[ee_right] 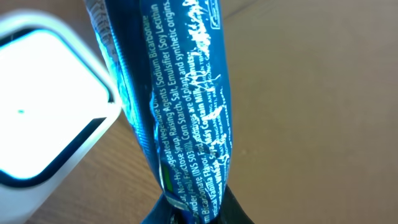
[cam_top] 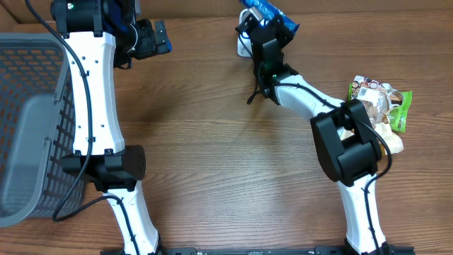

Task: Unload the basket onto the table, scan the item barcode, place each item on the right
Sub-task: 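Hold the Oreo packet's barcode against the scanner window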

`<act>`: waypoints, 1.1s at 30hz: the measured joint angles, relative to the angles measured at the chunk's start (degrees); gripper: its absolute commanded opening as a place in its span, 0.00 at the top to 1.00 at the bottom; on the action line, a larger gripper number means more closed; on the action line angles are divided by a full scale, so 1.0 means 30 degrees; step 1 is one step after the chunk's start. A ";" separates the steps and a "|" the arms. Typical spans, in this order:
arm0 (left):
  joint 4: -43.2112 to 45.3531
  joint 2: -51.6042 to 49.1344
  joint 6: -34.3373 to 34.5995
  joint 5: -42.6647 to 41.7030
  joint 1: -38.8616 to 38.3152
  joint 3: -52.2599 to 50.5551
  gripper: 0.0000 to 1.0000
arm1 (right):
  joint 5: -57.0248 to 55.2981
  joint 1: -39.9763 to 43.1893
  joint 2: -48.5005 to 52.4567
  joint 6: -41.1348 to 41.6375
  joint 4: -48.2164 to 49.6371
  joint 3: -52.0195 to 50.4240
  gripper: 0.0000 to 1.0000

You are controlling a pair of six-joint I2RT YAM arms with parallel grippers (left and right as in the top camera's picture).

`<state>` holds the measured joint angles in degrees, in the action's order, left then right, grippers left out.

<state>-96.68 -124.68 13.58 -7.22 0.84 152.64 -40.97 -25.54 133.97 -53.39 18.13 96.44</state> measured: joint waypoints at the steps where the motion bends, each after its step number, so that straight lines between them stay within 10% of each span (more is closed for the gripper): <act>1: 0.0000 0.0000 0.0000 0.0000 0.0000 0.0000 0.00 | -0.0029 0.0029 0.0219 -0.0306 0.0131 0.0000 0.96; 33: 0.0000 0.0000 0.0000 0.0000 0.0000 0.0000 0.00 | 0.1865 0.1392 0.3220 -0.2754 0.5122 0.0000 0.96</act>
<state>-96.68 -124.68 13.58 -7.22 0.84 152.64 -35.38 -21.37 143.63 -61.65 33.50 96.44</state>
